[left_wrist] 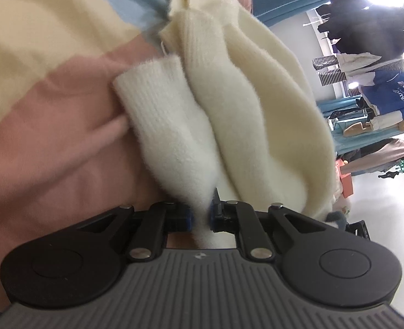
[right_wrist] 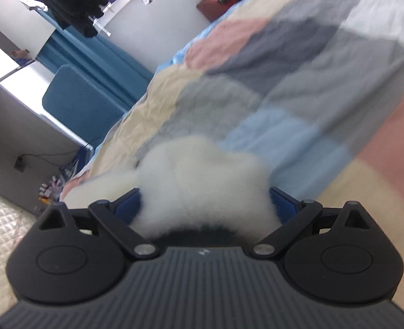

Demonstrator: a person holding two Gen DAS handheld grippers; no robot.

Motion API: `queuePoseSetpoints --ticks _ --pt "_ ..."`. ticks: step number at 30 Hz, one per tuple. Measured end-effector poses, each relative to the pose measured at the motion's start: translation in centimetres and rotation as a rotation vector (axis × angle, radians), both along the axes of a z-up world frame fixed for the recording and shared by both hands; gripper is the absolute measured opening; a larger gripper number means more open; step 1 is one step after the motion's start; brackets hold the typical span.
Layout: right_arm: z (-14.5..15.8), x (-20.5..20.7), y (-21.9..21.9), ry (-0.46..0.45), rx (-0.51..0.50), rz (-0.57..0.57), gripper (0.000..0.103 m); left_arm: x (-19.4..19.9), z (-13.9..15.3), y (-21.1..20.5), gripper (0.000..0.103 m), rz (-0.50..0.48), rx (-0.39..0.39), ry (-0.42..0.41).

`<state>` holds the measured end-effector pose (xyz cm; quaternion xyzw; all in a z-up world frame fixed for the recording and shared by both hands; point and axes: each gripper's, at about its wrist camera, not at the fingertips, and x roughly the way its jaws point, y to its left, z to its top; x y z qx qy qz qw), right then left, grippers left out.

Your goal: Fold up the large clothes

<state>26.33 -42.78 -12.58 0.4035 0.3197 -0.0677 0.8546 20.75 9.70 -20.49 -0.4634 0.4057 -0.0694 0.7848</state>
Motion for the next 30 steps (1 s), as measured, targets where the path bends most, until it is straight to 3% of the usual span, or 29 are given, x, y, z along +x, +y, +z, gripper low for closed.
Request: queuePoseSetpoints --ticks 1,2,4,6,8,13,15,18,22,27,30 --pt "0.2 0.0 0.4 -0.004 -0.018 0.020 0.095 0.0 0.3 0.2 0.010 0.007 0.007 -0.009" --pt "0.3 0.0 0.8 -0.004 -0.039 0.044 0.083 0.0 0.6 0.5 0.010 0.013 0.018 -0.018" --pt "0.8 -0.3 1.1 0.004 -0.067 0.051 0.069 -0.4 1.4 1.4 0.007 0.030 0.022 -0.051" --pt "1.2 -0.7 1.1 0.006 -0.059 0.041 0.045 -1.1 2.2 2.8 0.007 0.072 0.024 -0.082" --pt "2.0 -1.4 1.5 -0.006 -0.080 0.056 0.038 -1.8 3.3 4.3 0.007 0.119 0.043 -0.120" --pt "4.1 -3.4 4.2 -0.087 -0.075 0.189 0.033 -3.2 6.3 8.9 0.007 0.238 0.080 -0.210" --pt "4.5 -4.3 5.2 -0.124 0.000 0.251 0.033 -4.0 7.8 11.1 0.007 0.301 0.118 -0.254" --pt "5.3 -5.7 7.6 -0.183 0.053 0.359 0.032 -5.1 9.5 14.5 0.007 0.376 0.098 -0.290" --pt "5.6 -7.6 11.5 -0.189 0.070 0.512 0.031 -6.3 11.2 17.8 0.007 0.477 0.137 -0.320" --pt "4.6 -10.0 17.1 -0.162 0.033 0.711 0.029 -5.6 10.3 20.3 0.007 0.549 0.176 -0.226" --pt "3.5 -10.7 20.6 -0.100 -0.087 0.803 0.029 -5.2 8.1 20.5 0.007 0.564 0.169 -0.142"
